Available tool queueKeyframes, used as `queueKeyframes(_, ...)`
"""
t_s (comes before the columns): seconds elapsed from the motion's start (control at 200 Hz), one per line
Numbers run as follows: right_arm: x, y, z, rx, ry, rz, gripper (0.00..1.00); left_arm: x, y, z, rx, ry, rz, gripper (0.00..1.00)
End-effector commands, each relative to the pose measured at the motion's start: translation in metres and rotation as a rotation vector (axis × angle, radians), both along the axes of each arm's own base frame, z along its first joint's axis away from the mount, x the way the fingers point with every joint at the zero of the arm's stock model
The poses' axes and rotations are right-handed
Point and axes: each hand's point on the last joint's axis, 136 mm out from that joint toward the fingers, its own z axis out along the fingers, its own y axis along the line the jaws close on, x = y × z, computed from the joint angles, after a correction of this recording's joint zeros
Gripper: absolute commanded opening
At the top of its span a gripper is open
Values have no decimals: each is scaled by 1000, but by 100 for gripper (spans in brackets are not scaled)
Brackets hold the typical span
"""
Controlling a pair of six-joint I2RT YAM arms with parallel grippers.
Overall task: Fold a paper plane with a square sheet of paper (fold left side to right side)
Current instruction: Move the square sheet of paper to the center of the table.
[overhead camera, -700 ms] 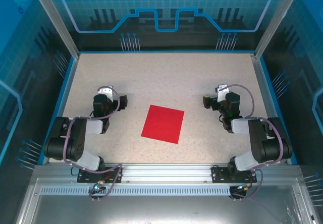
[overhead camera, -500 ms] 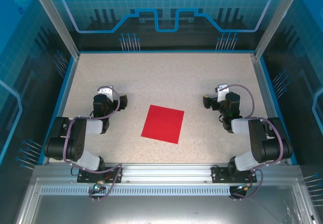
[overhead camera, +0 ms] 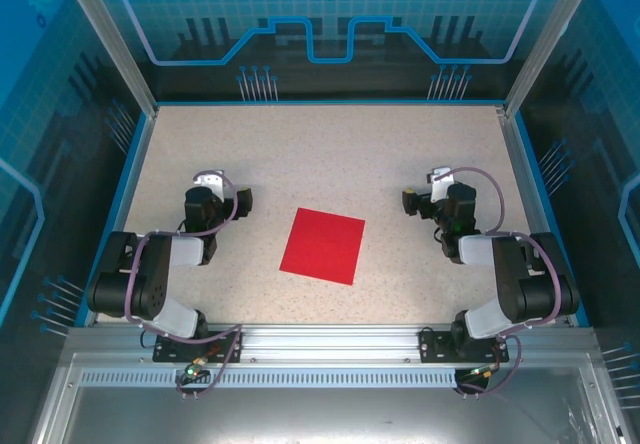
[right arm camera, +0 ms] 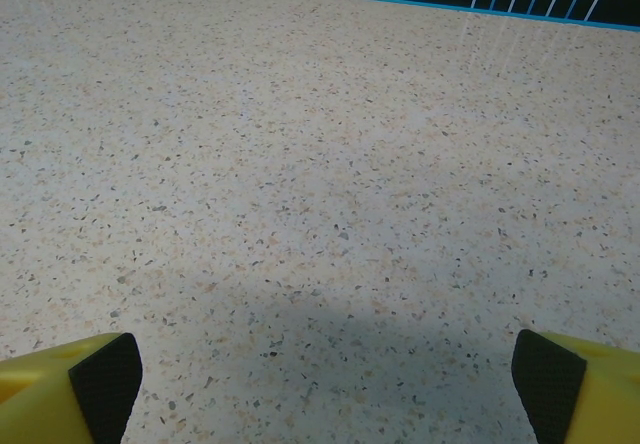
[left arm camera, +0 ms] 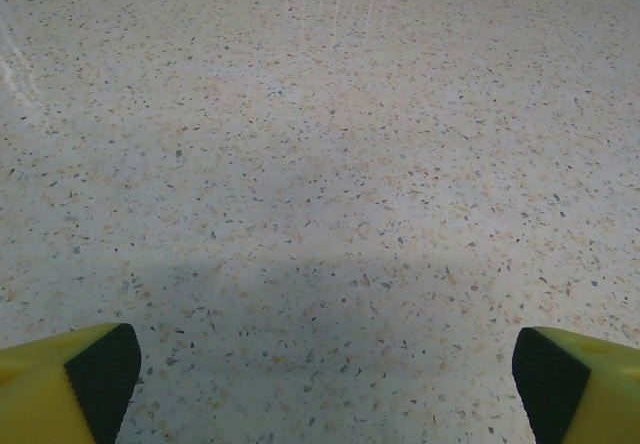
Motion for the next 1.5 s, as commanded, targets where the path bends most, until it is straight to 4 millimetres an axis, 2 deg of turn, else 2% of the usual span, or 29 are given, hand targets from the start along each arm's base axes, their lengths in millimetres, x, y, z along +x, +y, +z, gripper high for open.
queueKeyframes(0.0,8,-11,13,4,-23,-40,99,8,6,21,6,-40,29,99)
queueKeyframes(0.155,-2,-15,46,20,-2,-62,99,0,5,46,-39,32,45,99)
queueKeyframes(0.25,-19,-15,69,57,4,-77,99,-11,-9,64,-154,114,61,99)
queueKeyframes(0.325,-38,-12,83,113,17,-89,99,-23,-39,79,-186,181,-9,99)
queueKeyframes(0.405,-59,-9,93,179,30,-104,99,-37,-82,93,-178,228,-124,99)
queueKeyframes(0.48,-78,-5,98,231,52,-110,99,-56,-118,95,-131,306,-225,99)
queueKeyframes(0.555,-96,1,101,279,73,-102,99,-79,-144,86,-64,411,-299,99)
queueKeyframes(0.685,-122,7,92,344,119,-110,99,-116,-180,60,11,586,-426,99)
queueKeyframes(0.83,-137,12,87,378,125,-102,99,-138,-208,18,87,761,-502,99)
queueKeyframes(0.975,-143,12,84,372,151,-101,99,-139,-244,-10,114,854,-581,99)
queueKeyframes(1.055,-145,13,84,372,159,-99,99,-133,-255,-22,141,875,-586,99)
queueKeyframes(1.231,-147,13,84,365,162,-100,99,-127,-264,-41,168,916,-577,99)
queueKeyframes(1.386,-146,14,88,371,157,-97,99,-125,-266,-57,192,958,-563,99)
queueKeyframes(1.496,-146,14,91,371,154,-94,99,-116,-264,-64,224,963,-515,99)
